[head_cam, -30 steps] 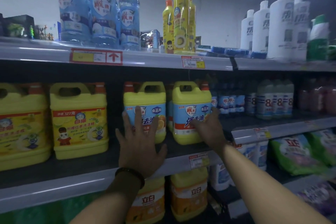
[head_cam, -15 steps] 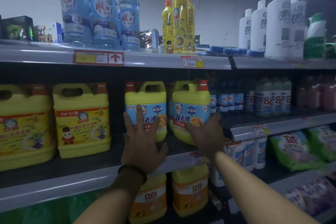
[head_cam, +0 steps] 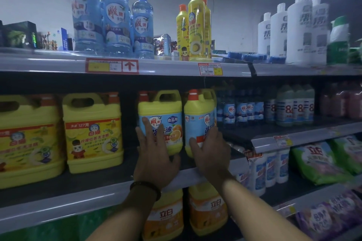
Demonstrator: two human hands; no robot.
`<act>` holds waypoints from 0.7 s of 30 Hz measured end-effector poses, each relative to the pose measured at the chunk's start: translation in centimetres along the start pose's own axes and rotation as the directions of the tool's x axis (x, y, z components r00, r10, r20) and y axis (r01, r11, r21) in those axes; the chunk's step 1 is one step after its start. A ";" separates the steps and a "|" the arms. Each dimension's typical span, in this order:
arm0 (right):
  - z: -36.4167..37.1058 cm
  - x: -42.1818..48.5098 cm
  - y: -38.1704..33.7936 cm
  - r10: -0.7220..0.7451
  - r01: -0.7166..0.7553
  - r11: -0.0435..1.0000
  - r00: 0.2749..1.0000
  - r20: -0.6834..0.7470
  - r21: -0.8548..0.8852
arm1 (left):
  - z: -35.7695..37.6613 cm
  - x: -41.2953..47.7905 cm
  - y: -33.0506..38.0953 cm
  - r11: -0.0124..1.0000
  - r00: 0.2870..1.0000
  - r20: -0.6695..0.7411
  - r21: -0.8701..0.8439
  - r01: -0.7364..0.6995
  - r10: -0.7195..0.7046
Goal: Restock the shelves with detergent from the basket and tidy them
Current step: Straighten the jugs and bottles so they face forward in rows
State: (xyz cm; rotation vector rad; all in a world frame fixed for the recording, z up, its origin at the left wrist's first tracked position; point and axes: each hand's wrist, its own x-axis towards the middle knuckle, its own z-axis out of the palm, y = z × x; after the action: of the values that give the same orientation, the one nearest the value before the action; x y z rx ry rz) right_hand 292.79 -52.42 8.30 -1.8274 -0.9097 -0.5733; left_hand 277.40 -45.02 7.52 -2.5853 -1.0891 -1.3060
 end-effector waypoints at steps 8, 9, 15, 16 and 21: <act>1.8 1.9 -0.3 0.064 -0.059 0.997 0.986 0.155 -0.040 | 0.5 0.1 -0.2 1.000 1.000 -0.005 -0.014 0.012 -0.012; 2.0 2.0 -0.1 0.042 -0.035 0.998 0.986 0.163 -0.049 | 0.6 0.1 -0.2 1.000 1.000 -0.010 -0.023 0.016 -0.016; 2.5 1.6 0.6 0.073 -0.076 0.994 0.997 -0.035 -0.077 | 0.8 0.4 -0.7 0.983 0.995 -0.037 -0.164 0.085 -0.093; 2.5 1.5 0.6 0.080 -0.085 0.994 0.995 -0.065 -0.068 | 0.8 0.4 -0.8 0.983 0.995 -0.036 -0.165 0.081 -0.088; 2.9 1.3 0.7 0.091 -0.091 0.996 0.996 -0.017 0.004 | 1.1 0.3 -1.2 0.992 0.999 -0.031 -0.125 0.027 -0.031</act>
State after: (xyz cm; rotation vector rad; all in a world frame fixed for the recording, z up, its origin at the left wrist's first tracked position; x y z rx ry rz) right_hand 294.12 -49.52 7.71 -1.8480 -0.8105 -0.5295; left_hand 277.61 -43.56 6.74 -2.6334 -1.0774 -1.4625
